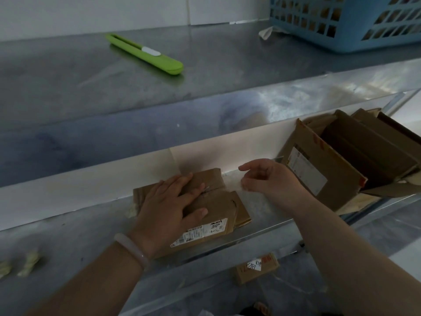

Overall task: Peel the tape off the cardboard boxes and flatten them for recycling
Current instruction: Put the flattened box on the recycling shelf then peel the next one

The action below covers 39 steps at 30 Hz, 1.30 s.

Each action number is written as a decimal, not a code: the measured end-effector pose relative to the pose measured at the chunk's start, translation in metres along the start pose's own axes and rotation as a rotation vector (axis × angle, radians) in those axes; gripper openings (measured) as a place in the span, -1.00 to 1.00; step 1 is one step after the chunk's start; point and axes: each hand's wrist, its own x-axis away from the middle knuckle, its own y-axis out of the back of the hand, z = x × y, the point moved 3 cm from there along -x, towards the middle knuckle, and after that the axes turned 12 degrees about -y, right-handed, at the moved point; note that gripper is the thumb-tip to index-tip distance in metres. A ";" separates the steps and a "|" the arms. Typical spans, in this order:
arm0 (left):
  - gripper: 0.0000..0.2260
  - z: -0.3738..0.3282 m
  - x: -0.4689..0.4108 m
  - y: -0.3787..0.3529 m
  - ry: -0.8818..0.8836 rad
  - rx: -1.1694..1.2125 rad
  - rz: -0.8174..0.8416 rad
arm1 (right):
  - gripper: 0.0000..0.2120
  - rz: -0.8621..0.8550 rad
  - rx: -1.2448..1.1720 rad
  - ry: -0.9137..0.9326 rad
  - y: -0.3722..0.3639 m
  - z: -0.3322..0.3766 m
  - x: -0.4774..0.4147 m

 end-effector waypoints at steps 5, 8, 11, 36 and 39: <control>-0.36 -0.001 0.000 0.000 0.004 0.004 -0.004 | -0.85 -0.443 0.437 0.378 -0.012 0.010 0.006; -0.36 -0.002 0.000 0.000 0.005 0.024 -0.012 | -0.93 -0.494 0.670 0.766 -0.030 0.007 0.018; -0.36 -0.002 0.000 -0.001 -0.001 0.017 -0.015 | -0.91 -0.352 0.700 0.783 -0.033 0.000 0.021; -0.42 0.002 0.007 0.000 -0.114 0.027 0.028 | -0.74 0.098 0.263 -0.054 -0.020 -0.021 0.003; -0.41 0.002 0.007 0.001 -0.120 0.026 0.029 | -0.81 -0.001 0.339 -0.010 -0.022 -0.024 0.003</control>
